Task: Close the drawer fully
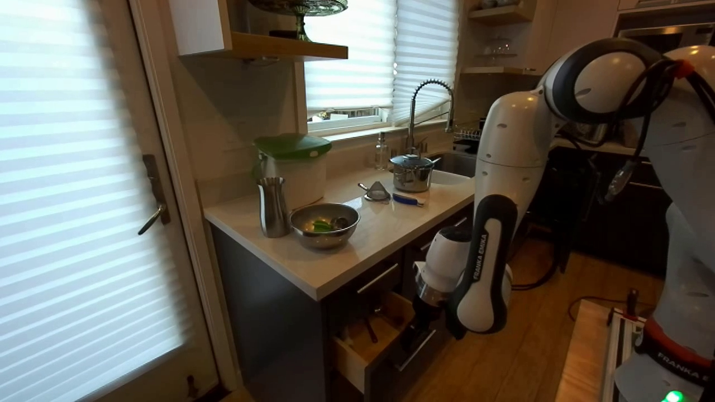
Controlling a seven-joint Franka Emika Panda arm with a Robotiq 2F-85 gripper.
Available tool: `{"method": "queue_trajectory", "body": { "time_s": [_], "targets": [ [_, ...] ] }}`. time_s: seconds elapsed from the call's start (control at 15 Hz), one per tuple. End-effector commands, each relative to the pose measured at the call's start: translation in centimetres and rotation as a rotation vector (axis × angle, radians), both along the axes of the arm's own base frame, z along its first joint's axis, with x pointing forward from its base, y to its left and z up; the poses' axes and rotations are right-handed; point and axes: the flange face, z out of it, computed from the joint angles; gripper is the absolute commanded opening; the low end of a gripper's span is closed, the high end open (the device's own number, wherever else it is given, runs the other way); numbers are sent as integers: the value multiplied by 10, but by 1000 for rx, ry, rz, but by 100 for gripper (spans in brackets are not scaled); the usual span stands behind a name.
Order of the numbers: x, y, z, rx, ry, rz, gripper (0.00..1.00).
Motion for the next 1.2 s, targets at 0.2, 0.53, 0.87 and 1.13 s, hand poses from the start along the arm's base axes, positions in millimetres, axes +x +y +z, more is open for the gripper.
{"method": "queue_trajectory", "body": {
  "time_s": [0.2, 0.53, 0.87, 1.13],
  "targets": [
    [43, -2, -14, 8, -273, -15, 100],
    [-20, 24, 13, 104, -166, 64, 100],
    [-80, 9, 15, 50, 112, 89, 100],
    [-89, 15, 20, 33, 333, 192, 100]
  ]
}}
